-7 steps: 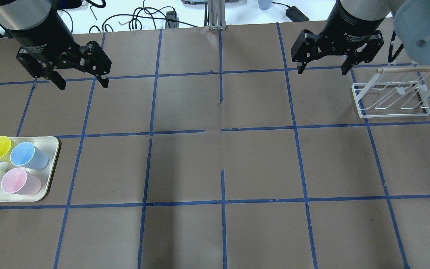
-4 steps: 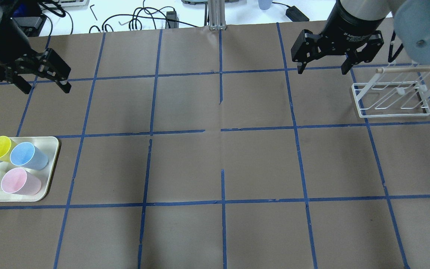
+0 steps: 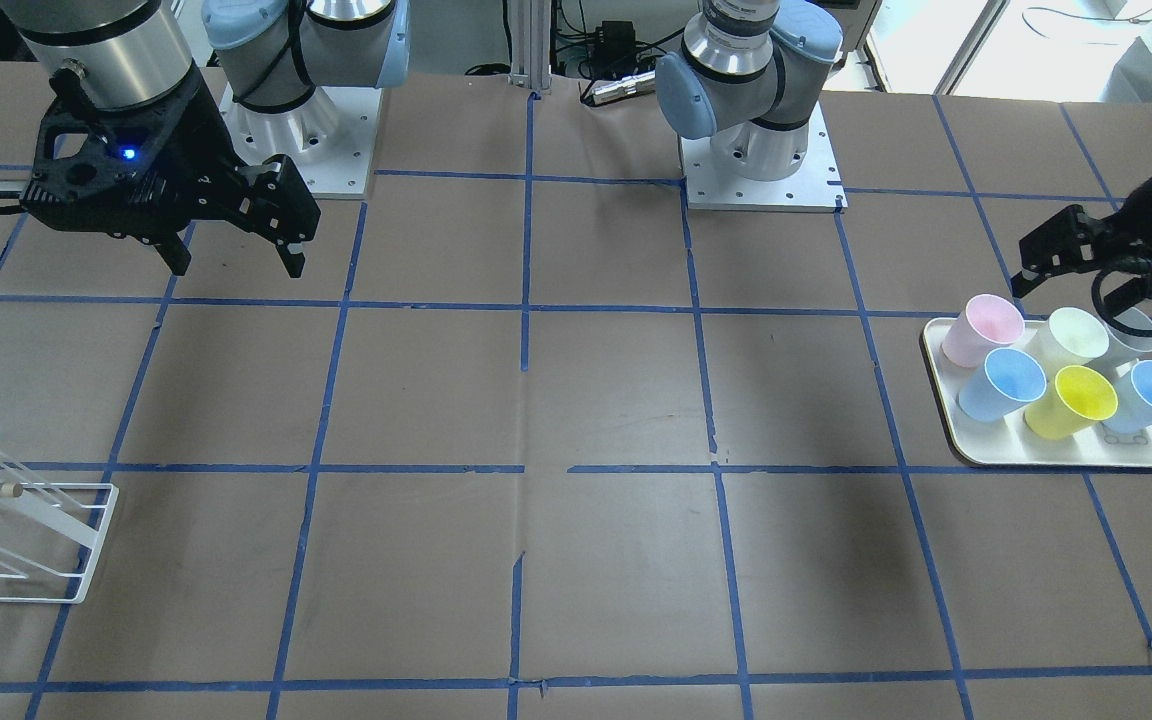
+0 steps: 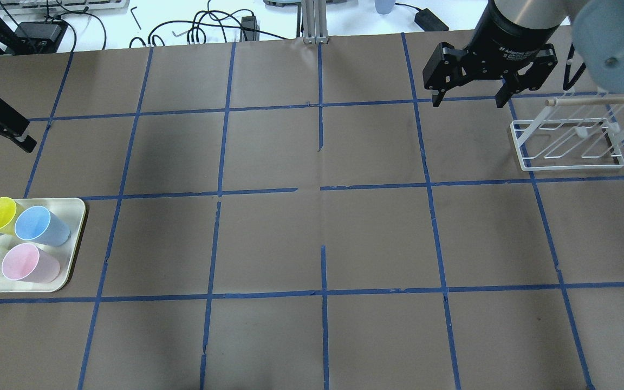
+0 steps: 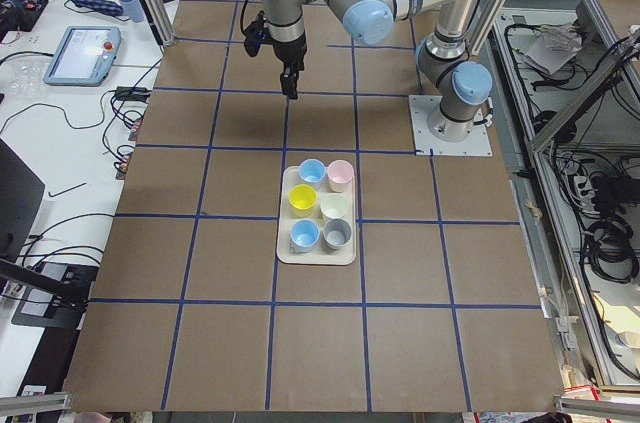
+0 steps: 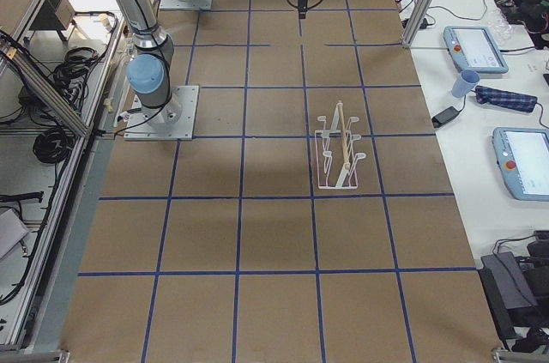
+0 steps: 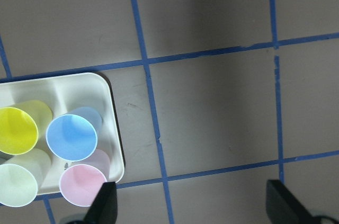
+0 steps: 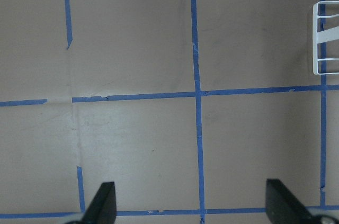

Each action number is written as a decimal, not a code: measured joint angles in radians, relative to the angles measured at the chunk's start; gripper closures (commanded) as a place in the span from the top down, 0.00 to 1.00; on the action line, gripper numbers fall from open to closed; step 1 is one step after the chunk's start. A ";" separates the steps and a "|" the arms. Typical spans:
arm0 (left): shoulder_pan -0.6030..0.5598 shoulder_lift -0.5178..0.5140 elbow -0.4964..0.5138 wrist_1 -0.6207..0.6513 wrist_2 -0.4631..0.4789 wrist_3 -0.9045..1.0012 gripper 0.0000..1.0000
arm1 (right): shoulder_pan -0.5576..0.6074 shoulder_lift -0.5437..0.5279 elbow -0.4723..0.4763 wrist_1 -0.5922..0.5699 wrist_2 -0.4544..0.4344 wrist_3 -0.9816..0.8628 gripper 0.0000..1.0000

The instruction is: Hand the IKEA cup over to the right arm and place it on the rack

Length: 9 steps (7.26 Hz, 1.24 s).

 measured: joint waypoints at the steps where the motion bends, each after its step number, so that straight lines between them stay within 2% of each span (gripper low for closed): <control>1: 0.049 -0.037 -0.001 0.047 0.001 0.084 1.00 | 0.000 0.000 0.000 0.000 0.000 0.000 1.00; 5: 0.180 -0.217 -0.003 0.260 0.002 0.358 1.00 | 0.000 0.000 0.001 0.000 0.000 0.000 1.00; 9: 0.243 -0.296 -0.048 0.402 0.002 0.553 1.00 | 0.000 0.000 0.001 0.000 0.000 0.000 1.00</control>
